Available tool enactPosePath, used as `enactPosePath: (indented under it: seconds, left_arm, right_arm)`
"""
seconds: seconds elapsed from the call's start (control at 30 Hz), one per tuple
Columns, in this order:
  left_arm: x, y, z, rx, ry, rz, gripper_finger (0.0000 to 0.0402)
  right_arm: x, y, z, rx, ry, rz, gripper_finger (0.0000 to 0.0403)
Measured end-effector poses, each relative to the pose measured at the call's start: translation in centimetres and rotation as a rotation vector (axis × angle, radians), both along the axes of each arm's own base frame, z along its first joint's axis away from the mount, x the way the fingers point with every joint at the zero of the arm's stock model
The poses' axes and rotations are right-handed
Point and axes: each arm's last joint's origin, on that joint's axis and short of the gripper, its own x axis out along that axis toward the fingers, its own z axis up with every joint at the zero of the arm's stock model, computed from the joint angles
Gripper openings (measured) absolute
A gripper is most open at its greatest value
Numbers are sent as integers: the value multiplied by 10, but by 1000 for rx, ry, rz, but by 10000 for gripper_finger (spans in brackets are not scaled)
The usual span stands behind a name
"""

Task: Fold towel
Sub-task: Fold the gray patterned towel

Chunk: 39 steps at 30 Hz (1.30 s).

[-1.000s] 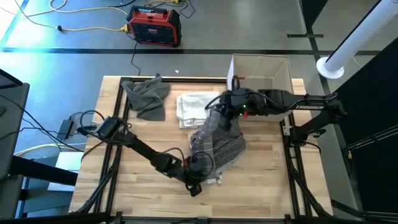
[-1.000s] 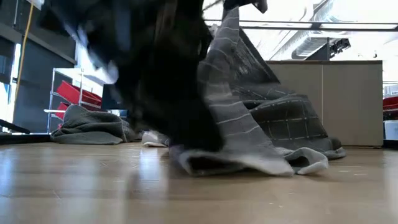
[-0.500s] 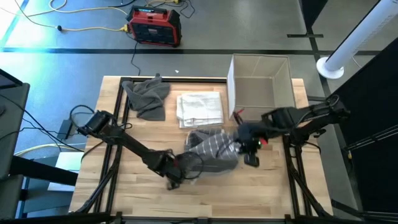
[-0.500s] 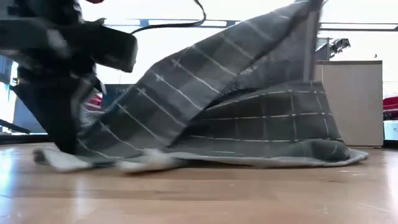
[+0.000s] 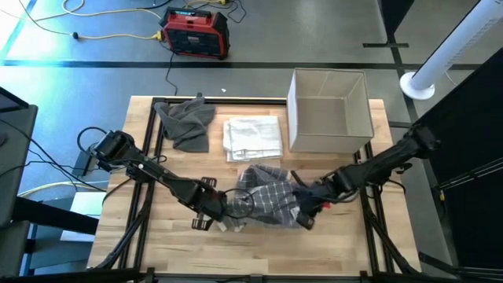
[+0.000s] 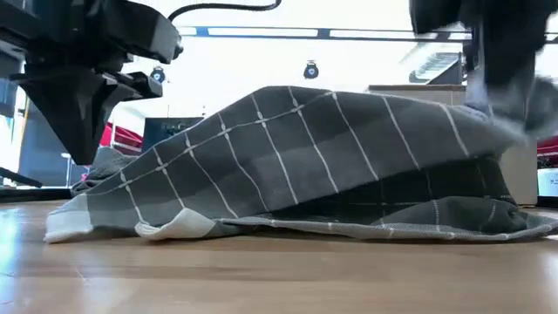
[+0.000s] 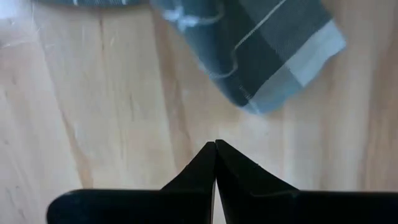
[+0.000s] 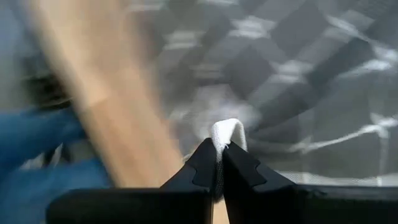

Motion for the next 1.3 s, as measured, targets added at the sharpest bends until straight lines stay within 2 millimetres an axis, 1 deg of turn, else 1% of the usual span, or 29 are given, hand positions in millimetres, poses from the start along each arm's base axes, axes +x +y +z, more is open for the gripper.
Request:
enactPosePath:
  seconds: [0.07,0.13,0.37,0.47,0.53,0.63,0.7,0.77,0.87,1.03,1.1,1.13,1.3]
  left_arm:
    - [1,0,0,1,-8,-2,0]
    - [4,-3,-1,0,-42,-1,3]
    - [18,-32,5,-201,-258,37,53]
    - [18,-45,7,-281,-309,141,92]
    - [16,-54,6,-294,-332,170,116]
    - [15,-64,-8,-255,-341,217,145]
    - [18,-66,-20,-238,-324,260,160]
    - [22,-67,-33,-222,-304,267,171]
    - [24,-67,-47,-199,-272,286,180]
    - [25,-67,-58,-157,-272,359,179]
    - [24,-67,-59,-142,-270,366,174]
    - [24,-67,-60,-139,-264,367,165]
    - [25,-59,-60,-175,-186,387,66]
  right_arm:
    - [-2,-6,-4,-10,20,-14,2]
    - [0,-9,-3,-13,8,-1,2]
    - [10,-18,10,-44,-55,93,2]
    - [13,-21,14,-59,-76,130,2]
    - [14,-22,15,-70,-85,163,2]
    - [14,-21,16,-80,-93,213,2]
    - [13,-22,16,-85,-87,236,2]
    - [11,-22,15,-95,-74,246,2]
    - [9,-23,14,-110,-47,252,2]
    - [7,-24,14,-115,-27,261,2]
    - [7,-24,14,-116,-23,261,2]
    - [7,-24,14,-115,-25,261,2]
    - [7,-24,14,-114,-29,261,2]
